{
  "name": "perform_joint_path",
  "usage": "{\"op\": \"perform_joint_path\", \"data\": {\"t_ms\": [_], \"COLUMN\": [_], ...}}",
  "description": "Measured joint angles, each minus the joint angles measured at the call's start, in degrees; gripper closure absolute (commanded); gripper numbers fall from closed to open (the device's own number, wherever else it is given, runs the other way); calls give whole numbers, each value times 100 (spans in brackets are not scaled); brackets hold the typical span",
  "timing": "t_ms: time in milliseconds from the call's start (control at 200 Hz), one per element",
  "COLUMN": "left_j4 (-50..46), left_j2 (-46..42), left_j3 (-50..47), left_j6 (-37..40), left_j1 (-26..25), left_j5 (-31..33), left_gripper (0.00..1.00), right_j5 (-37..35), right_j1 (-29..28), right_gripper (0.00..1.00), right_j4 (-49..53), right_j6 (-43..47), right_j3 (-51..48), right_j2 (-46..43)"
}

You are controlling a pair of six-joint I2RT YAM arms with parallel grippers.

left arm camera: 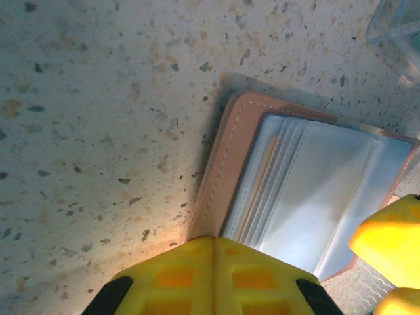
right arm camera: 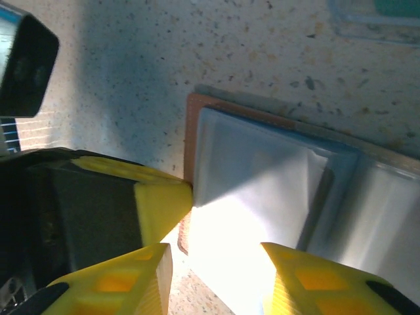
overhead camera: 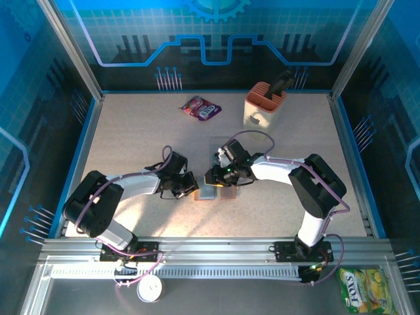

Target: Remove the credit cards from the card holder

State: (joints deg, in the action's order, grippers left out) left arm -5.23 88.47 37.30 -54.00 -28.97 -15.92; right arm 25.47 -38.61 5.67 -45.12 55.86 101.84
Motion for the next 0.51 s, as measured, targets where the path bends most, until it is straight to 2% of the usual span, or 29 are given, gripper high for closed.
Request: {"op": "perform_joint_path", "data": {"t_ms": [505], "left_j4": [70], "left_j2": [0], "left_j3": [-35], "left_j6": [0], "left_j1": [0], "left_j5": [0], "left_gripper": [93], "right_j5": [52], "right_j1": [-7], "right_gripper": [60], "right_j4": [-90], "right_j6": [-50], "right_j3": [0], "right_j2": [271]}}
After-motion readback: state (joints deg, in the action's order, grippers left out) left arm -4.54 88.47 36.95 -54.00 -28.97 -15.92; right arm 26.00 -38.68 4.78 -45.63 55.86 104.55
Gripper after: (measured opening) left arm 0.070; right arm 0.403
